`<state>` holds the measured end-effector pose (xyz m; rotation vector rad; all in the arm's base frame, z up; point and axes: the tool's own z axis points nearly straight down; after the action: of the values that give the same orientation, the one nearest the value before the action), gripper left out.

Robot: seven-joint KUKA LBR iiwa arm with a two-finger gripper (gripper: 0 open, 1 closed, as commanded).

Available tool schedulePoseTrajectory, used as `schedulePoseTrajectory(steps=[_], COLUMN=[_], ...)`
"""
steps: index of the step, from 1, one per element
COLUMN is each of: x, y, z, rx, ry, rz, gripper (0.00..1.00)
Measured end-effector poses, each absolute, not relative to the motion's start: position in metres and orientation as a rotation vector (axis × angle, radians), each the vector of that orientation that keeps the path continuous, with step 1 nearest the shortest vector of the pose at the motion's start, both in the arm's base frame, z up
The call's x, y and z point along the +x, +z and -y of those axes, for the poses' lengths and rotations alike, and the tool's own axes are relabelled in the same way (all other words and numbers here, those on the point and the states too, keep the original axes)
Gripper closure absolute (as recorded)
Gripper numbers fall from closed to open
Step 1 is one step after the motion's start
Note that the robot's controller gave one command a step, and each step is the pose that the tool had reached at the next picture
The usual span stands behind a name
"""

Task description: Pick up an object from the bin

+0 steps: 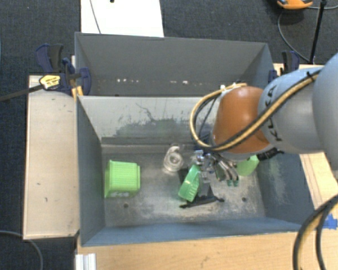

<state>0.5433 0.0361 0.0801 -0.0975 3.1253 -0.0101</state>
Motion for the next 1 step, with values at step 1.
schedulePoseTrajectory(steps=[1], x=[0.5453], y=[0.1127], z=[-0.0366], rx=[-0.134], ry=[-0.010], rz=[-3.121], gripper=[1.00])
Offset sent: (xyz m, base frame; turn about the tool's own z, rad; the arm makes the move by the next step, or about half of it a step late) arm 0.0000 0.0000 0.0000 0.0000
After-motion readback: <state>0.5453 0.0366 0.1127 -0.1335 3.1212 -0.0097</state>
